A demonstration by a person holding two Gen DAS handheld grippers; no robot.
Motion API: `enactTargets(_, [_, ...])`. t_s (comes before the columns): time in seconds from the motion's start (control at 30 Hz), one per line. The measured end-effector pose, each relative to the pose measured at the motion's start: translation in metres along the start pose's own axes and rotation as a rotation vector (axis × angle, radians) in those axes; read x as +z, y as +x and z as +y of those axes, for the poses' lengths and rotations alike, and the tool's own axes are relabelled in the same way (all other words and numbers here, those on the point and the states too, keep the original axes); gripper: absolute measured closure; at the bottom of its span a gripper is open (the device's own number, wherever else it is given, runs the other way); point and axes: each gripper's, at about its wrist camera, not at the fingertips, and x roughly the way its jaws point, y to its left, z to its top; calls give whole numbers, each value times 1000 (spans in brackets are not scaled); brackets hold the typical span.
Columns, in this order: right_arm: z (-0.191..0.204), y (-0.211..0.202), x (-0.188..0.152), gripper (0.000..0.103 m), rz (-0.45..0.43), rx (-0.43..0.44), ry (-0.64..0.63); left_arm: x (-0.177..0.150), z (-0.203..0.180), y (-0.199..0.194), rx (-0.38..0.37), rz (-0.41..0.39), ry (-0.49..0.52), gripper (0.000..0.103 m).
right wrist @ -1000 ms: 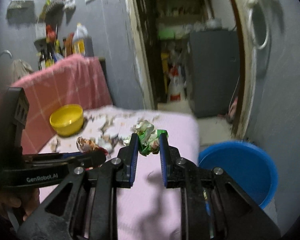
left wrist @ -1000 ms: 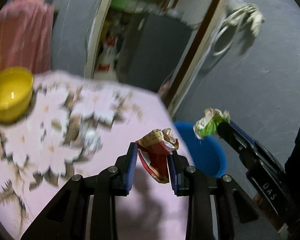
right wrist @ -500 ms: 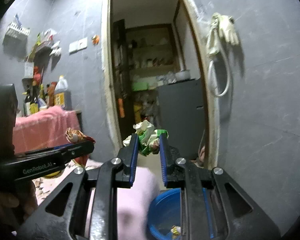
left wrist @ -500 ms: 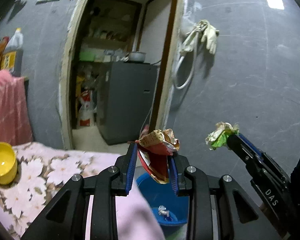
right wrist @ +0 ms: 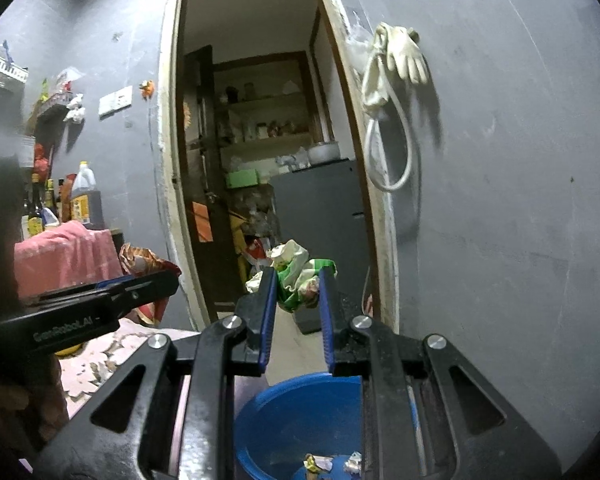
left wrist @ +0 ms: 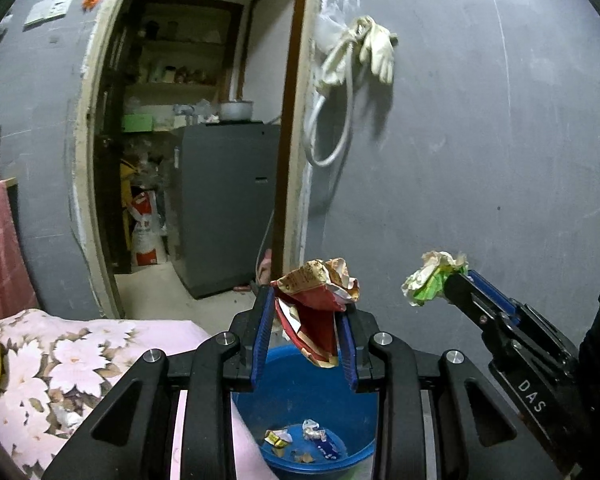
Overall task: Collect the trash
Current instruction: 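Carry the red-white wrapper and green wrapper over the blue basin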
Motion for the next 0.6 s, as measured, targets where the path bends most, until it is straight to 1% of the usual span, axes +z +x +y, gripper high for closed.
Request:
enactTargets(0.17, [-16, 20, -20, 75, 61, -10, 37, -15, -3, 27, 3, 64, 23, 77])
enactTargets(0.6, [-41, 55, -68, 75, 202, -29, 100, -59, 1, 90, 26, 252, 20, 77])
